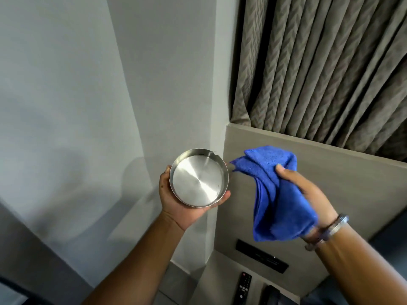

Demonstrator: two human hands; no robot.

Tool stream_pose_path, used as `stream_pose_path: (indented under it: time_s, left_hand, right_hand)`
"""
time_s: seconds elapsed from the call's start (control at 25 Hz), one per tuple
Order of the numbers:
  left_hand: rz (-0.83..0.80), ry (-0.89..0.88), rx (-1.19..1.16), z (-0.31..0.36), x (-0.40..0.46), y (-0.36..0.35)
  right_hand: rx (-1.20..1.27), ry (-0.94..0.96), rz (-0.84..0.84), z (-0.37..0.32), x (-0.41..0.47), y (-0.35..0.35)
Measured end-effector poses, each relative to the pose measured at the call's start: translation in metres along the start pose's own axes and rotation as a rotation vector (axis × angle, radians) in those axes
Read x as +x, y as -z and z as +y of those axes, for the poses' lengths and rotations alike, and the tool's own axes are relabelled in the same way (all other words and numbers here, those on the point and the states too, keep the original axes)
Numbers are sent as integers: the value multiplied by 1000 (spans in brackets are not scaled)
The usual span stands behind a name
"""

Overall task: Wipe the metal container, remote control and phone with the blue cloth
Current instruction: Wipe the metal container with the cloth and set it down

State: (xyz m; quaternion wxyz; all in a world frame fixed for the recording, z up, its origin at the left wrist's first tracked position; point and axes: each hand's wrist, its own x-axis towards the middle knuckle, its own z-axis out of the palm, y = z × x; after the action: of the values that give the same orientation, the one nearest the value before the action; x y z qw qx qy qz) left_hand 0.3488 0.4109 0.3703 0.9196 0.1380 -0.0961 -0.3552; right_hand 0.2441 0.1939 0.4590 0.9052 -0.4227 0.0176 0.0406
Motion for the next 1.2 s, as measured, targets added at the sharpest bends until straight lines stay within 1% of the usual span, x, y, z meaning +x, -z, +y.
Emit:
stream_pose_path:
  time_s: [0.04,0.08,0.16,0.2,0.24,0.28,0.36,0.44,0.52,0.6,0.64,0.68,0.8,0.88,0.96,1.04,1.08,1.16,1.2]
  left_hand:
    - [-23,-16,-23,-3,1,0]
    - [-22,-23,1,-4,1,-1]
    - [37,-32,37,-14,4,-6]
    - [41,-30,69,-20,5,-9]
    - [75,-42,116,-27,6,-11]
    - [118,-60,159,-34,9,-11]
    - [237,-91,226,-47,10,-13]
    - [295,-81,266,-54,10,-9]
    - [319,-51,281,-57,7,-2]
    - [258,-4,273,-59,4,7]
    - [221,22,271,-60,3,11]
    - [190,45,265,-61,1,13]
    - [140,38,204,-56,-1,22]
    - [112,1,185,-47,-1,23]
    - [104,-4,194,-41,0,21]
    - [115,35,180,-44,2,20]
    - [130,58,180,-47,4,20]
    - [152,95,213,-54,8,19]
    - [145,118,230,-56,10,17]
  right_hand:
    - [-149,69,17,1,2,-4]
    - [-382,185,62,0,3,-10]
    - [-1003,471,146,3,12,-23]
    - [-1319,552,173,9,16,-32]
    - [-1587,561,210,17,22,-42]
    - [-1804,527,269,28,29,-48]
    - [-2105,422,334,47,44,-51]
    - [-2226,276,292,57,55,-51]
    - [-2232,131,241,58,63,-45]
    - [-2178,66,191,57,63,-41]
    - [-2104,49,145,56,63,-41]
    - [-2009,57,65,54,63,-43]
    - [-1734,74,-307,51,53,-51]
    - [-1680,114,-496,50,46,-52]
    - [-1698,187,-587,49,42,-46]
    - [-1803,288,-602,51,39,-38]
    - [-1940,354,-573,53,39,-35]
    - [-2299,447,-420,58,42,-30]
    - [-2435,441,-310,58,45,-29]
